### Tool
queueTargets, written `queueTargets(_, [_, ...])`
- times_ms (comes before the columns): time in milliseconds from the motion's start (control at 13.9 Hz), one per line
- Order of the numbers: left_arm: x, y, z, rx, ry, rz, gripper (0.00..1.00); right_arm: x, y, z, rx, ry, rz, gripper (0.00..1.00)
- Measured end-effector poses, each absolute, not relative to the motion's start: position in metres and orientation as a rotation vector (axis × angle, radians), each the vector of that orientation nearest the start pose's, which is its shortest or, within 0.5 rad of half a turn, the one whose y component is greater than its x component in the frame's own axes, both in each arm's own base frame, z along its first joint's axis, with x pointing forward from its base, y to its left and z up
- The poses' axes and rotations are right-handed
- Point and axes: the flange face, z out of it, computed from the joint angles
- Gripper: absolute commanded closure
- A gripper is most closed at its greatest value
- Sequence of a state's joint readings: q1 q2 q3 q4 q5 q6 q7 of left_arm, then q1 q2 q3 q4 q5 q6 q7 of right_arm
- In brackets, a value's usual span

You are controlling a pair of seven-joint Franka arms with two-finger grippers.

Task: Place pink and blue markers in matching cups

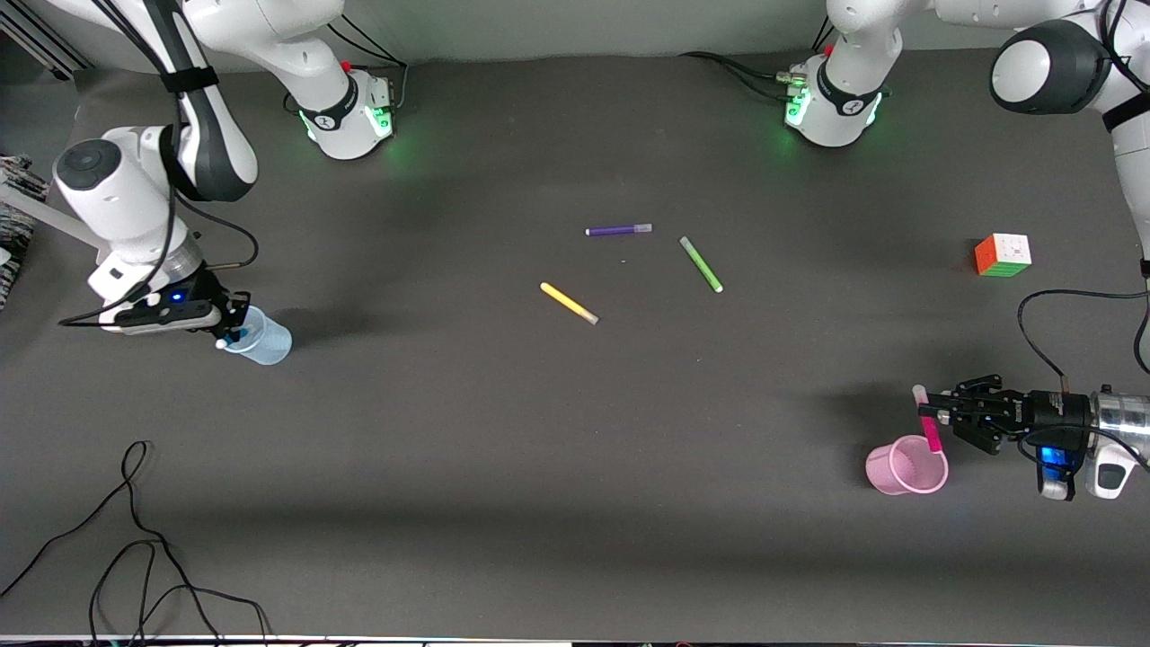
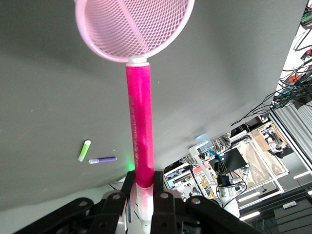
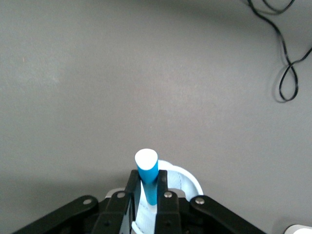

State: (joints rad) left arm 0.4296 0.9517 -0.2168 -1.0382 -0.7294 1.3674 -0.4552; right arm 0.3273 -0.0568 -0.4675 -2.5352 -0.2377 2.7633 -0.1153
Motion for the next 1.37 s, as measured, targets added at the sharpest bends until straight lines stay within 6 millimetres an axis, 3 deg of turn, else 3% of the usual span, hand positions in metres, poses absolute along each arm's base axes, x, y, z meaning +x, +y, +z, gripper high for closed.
queueTargets(72, [0.707,0.125,0.279,1.998,0.801,-0.781,1.00,0.473,-0.058,0.317,-3.224,-0.287,-0.440,0.88])
queueTargets(144, [0.707,0.126,0.274,2.001,0.779,-0.770,1.00,0.471,-0.060,0.315,-3.224,-0.286,-0.444,0.06])
queueTargets(216, [0.706,0.128,0.266,1.999,0.761,-0.766,1.00,0.470,-0.063,0.314,-3.225,-0.293,-0.440,0.00])
queueTargets(360, [0.704,0.131,0.254,1.992,0.747,-0.767,1.00,0.469,-0.073,0.314,-3.230,-0.333,-0.434,0.00])
queueTargets(505, [0.704,0.132,0.247,1.989,0.735,-0.763,0.94,0.469,-0.078,0.317,-3.231,-0.339,-0.438,0.00])
queueTargets(721, [0.703,0.134,0.242,1.988,0.724,-0.758,0.73,0.476,-0.078,0.337,-3.238,-0.338,-0.339,0.00])
queueTargets(1081, [0.703,0.135,0.242,1.988,0.719,-0.755,0.65,0.513,-0.039,0.450,-3.140,-0.265,-0.214,0.00])
queueTargets(1369, [0.702,0.135,0.242,1.995,0.706,-0.748,0.40,0.521,-0.002,0.545,-3.111,-0.234,-0.088,0.00])
